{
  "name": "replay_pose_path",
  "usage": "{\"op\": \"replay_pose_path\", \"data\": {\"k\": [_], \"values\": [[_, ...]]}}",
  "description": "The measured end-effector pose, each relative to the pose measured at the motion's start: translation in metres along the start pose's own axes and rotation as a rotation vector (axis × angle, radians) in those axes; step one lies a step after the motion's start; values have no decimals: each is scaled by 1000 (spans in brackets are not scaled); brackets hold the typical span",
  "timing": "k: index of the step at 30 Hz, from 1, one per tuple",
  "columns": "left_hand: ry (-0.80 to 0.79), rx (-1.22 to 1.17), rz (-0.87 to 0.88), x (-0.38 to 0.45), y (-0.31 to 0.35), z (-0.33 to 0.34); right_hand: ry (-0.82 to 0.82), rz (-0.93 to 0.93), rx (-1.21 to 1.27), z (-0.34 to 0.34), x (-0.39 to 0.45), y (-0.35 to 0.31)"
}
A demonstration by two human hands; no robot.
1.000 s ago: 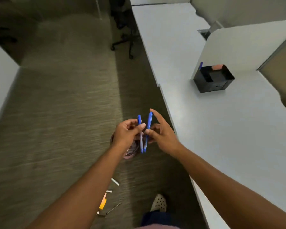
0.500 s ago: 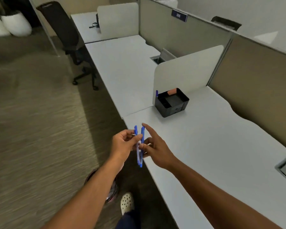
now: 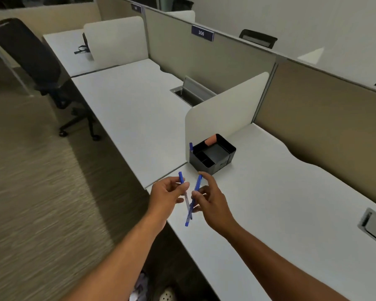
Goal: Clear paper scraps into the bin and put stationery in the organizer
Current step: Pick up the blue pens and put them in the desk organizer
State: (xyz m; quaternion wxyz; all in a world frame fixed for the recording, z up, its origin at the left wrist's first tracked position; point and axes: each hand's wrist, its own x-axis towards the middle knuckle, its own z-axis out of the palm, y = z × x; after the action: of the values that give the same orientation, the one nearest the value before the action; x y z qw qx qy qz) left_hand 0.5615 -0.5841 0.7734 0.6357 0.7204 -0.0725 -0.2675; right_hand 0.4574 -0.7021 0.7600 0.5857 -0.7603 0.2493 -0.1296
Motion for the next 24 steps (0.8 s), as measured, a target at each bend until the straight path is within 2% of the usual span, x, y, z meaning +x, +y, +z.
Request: {"op": "replay_pose_path", "data": {"k": [4, 11, 15, 19, 24], "values": [[25, -53, -40, 10, -7, 5, 178, 45, 51, -7, 18, 12], [156, -134, -74, 10, -12, 9, 310, 0, 215, -57, 81, 18], [207, -112, -76, 9, -20, 9, 420, -46, 87, -87, 139, 21], [234, -102, -95, 8, -29, 11, 337, -114, -112, -92, 181, 40], [257, -132, -101, 10, -31, 14, 126, -171, -372, -81, 203, 71]]}}
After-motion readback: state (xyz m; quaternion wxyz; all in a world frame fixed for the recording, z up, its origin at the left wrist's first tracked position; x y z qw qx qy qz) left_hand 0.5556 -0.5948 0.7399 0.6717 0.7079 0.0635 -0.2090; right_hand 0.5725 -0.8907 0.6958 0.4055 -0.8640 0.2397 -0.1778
